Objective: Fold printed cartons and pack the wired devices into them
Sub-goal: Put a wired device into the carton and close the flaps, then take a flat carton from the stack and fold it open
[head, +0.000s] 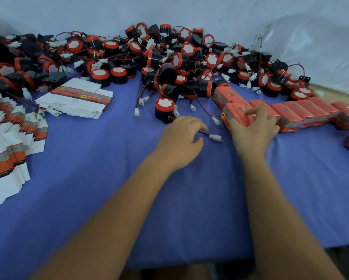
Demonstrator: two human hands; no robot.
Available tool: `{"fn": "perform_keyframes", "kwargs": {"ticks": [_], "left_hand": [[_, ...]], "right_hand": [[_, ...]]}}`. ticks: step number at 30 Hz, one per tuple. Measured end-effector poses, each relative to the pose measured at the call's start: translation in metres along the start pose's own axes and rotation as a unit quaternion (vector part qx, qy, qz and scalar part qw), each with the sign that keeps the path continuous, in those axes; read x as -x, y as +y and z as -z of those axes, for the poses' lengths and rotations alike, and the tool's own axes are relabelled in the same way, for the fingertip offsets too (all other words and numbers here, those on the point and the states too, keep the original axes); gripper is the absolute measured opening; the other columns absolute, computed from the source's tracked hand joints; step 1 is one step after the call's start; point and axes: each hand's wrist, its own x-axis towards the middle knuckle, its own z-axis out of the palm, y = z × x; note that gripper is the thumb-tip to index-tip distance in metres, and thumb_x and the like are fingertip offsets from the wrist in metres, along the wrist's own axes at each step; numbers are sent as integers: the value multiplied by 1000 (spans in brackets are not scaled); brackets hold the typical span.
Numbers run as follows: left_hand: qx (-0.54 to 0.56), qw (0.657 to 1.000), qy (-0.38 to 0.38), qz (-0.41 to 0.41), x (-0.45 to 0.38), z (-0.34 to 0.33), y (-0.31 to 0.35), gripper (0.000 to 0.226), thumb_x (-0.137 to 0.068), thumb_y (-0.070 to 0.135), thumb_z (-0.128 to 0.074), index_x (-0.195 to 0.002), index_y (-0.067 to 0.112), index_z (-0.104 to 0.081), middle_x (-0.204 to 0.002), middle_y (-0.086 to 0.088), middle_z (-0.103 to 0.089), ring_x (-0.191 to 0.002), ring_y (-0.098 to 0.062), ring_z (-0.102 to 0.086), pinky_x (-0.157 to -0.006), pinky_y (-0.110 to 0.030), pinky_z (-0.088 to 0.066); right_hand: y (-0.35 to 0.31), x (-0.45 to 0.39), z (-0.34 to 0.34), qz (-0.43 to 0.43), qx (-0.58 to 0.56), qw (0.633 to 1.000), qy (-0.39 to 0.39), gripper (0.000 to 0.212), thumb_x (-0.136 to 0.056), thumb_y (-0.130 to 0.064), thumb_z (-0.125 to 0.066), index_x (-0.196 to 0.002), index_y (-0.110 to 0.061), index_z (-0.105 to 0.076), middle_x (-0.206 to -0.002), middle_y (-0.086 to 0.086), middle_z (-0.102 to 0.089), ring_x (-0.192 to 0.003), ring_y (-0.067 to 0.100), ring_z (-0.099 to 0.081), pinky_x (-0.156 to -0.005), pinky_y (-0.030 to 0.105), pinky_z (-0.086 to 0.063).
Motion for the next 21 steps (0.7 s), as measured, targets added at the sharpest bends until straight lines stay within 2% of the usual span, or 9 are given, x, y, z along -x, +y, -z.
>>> {"fn": "perform_keyframes", "kwargs": {"ticks": [3,6,9,12,15,17,19,21], "left_hand": [[-9,998,-69,9,-10,-18,13,52,-99,24,-50,-150,24,-38,-161,3,-30,-151,-20,-15,-120,-39,-21],[-58,989,-131,22,-10,-29,10,59,-101,34,-47,-155,28,-25,-164,5,-21,-153,-19,-8,-122,-40,-13],[-115,984,-135,19,-4,-28,0,57,-102,41,-42,-155,29,-25,-164,7,-20,-152,-16,-8,-122,-39,-8],[-106,987,-117,13,3,-13,-13,50,-101,36,-44,-151,30,-37,-162,5,-26,-151,-17,-14,-121,-38,-16],[-24,999,-7,32,13,11,-30,32,-97,18,-53,-126,23,-66,-142,2,-55,-136,-17,-42,-107,-32,-36],[26,988,115,103,19,32,-45,26,-94,11,-54,-108,18,-74,-123,1,-65,-117,-19,-56,-94,-33,-45],[1,963,209,173,22,51,-65,27,-90,7,-53,-107,16,-72,-123,-5,-63,-117,-25,-55,-94,-39,-46],[-75,942,214,247,24,66,-84,40,-88,7,-52,-127,13,-61,-144,-15,-46,-139,-34,-33,-112,-45,-32]], "right_hand": [[5,-11,-9,66,89,994,-23,42,-78,-34,-70,-112,-15,-55,-119,13,-46,-115,32,-38,-72,34,-30],[0,-20,-24,75,167,982,-33,42,-81,-39,-71,-111,-14,-57,-121,15,-44,-115,35,-39,-77,41,-42],[-9,-30,-39,56,215,974,-28,39,-87,-37,-69,-119,-17,-62,-125,16,-46,-116,36,-42,-87,43,-41],[-15,-37,-50,-11,124,987,-100,49,-96,-29,-60,-143,-27,-47,-130,11,-56,-116,33,-52,-89,45,-49],[-20,-37,-50,-72,72,986,-132,61,-98,-30,-53,-153,-28,-27,-125,13,-61,-112,35,-55,-90,45,-49],[-27,-31,-48,-110,50,986,-111,66,-96,-29,-48,-155,-28,-19,-136,18,-48,-118,37,-47,-94,43,-42],[-36,-16,-48,-127,31,989,-67,67,-94,-25,-49,-154,-24,-20,-144,18,-31,-119,37,-40,-94,43,-38],[-47,5,-50,-108,36,993,-26,65,-92,-25,-55,-149,-15,-27,-146,16,-26,-123,36,-36,-98,43,-34]]}}
